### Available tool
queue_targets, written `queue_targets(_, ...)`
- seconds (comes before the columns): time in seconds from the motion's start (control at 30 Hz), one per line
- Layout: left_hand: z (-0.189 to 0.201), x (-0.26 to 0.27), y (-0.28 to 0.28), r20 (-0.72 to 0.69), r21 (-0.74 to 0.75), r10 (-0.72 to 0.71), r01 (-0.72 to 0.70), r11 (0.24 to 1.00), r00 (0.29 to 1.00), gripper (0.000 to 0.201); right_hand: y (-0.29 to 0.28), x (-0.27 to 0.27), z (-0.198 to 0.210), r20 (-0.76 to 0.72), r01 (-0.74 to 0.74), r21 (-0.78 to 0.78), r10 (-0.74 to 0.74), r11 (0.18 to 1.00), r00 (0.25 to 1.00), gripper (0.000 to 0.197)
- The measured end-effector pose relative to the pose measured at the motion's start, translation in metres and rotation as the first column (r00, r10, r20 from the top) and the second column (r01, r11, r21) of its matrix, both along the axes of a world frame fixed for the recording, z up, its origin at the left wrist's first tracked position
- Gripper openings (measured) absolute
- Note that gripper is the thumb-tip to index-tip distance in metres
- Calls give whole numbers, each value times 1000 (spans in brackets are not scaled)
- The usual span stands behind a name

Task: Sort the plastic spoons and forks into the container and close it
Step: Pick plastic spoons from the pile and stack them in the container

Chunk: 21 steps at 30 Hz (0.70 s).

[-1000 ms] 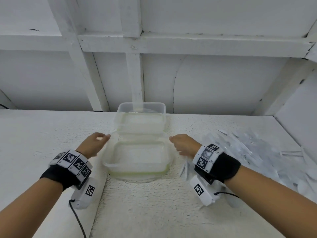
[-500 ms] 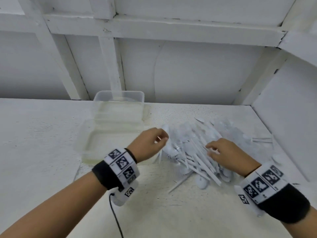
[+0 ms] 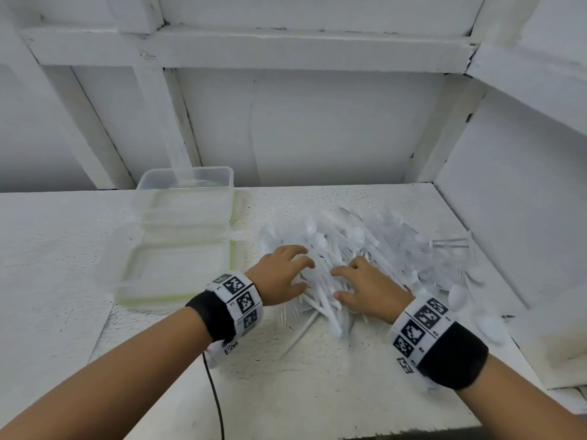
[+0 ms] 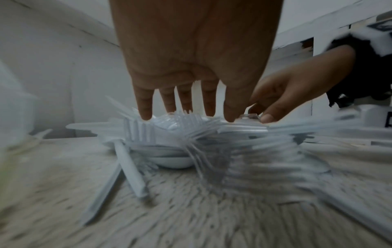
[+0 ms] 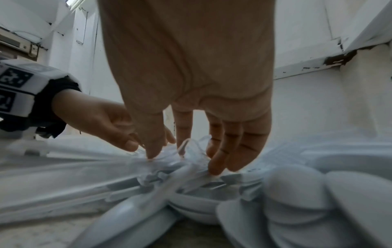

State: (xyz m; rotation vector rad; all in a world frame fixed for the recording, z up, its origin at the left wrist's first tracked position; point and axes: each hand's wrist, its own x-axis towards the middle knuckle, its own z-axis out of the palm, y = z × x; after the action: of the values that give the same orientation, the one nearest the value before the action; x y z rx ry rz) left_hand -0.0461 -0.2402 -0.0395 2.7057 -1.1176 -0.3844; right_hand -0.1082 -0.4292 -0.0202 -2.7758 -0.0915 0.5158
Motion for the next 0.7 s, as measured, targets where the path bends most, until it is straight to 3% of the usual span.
queue_targets(0.2,8,-3,20,-12,-56,58,-59,997,998,31,10,6,-2,28,-37,25,36,999,999,46)
queue_targets(0.4,10,-4,23,-34,-74,89,-91,993,995,31,-8,10,-1,95,105,-93,-97,990,991,34)
queue_targets(0.53,4,2,11,-33,20,50,-50,999,998,44,-20,10,4,128,163,-61,-154,985,980,36)
queue_targets(0.7,0,6,-7,-23,124,14,-11,992,1000,52,-22,3,11,191,117,-66,-102,991,976,33)
